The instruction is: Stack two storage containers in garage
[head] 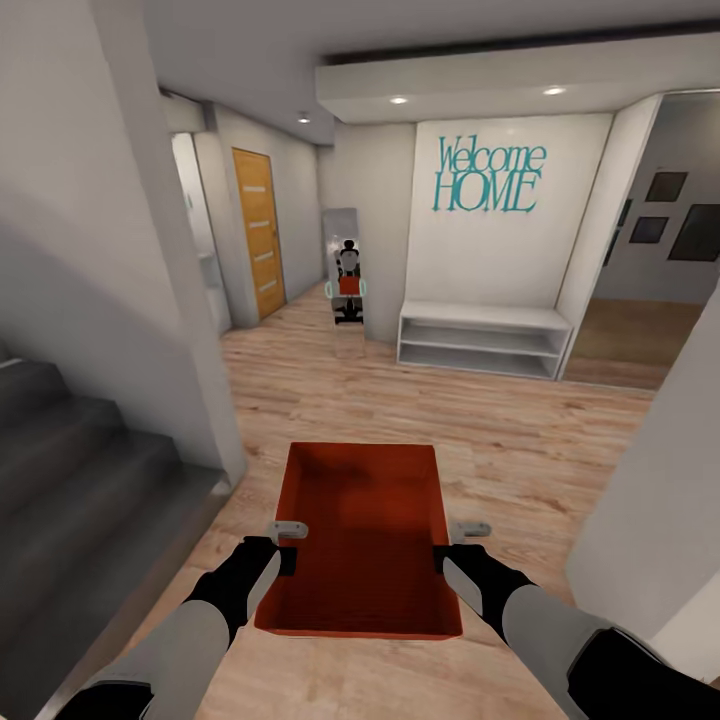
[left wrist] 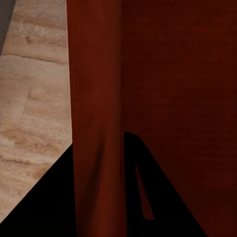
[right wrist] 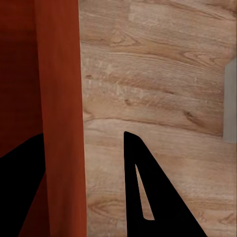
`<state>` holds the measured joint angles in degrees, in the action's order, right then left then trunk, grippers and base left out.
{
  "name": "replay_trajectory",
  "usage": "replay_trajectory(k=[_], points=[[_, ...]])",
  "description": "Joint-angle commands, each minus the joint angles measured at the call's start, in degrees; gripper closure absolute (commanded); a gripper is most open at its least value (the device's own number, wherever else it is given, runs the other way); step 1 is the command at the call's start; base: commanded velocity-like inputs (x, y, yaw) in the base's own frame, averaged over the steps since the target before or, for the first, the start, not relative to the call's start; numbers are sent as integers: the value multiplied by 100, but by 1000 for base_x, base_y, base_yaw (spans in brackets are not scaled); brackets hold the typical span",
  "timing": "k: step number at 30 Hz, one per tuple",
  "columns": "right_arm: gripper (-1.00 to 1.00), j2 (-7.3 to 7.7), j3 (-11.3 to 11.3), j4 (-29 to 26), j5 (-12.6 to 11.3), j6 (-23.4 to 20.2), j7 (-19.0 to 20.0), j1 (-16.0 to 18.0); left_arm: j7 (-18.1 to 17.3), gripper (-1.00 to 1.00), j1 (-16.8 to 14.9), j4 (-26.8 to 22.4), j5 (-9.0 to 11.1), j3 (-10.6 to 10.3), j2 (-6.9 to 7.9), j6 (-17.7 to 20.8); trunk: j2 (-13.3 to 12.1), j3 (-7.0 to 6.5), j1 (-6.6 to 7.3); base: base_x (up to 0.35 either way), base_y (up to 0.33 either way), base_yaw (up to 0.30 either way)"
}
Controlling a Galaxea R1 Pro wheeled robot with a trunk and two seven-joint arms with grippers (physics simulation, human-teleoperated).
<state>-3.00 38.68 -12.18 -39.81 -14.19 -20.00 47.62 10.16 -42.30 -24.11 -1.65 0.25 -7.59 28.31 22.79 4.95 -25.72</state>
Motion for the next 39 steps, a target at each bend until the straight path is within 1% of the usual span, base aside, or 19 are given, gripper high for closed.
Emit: replay_trajectory(k=[1, 39], points=[[100, 1, -154, -303, 145, 22, -30, 10, 21, 100, 3, 8, 95, -16, -6, 25, 12, 13, -7, 321, 0, 0], [100, 10, -159, -303, 141, 22, -30, 10, 21, 100, 3, 11, 97, -16, -15, 25, 12, 13, -7, 321, 0, 0]])
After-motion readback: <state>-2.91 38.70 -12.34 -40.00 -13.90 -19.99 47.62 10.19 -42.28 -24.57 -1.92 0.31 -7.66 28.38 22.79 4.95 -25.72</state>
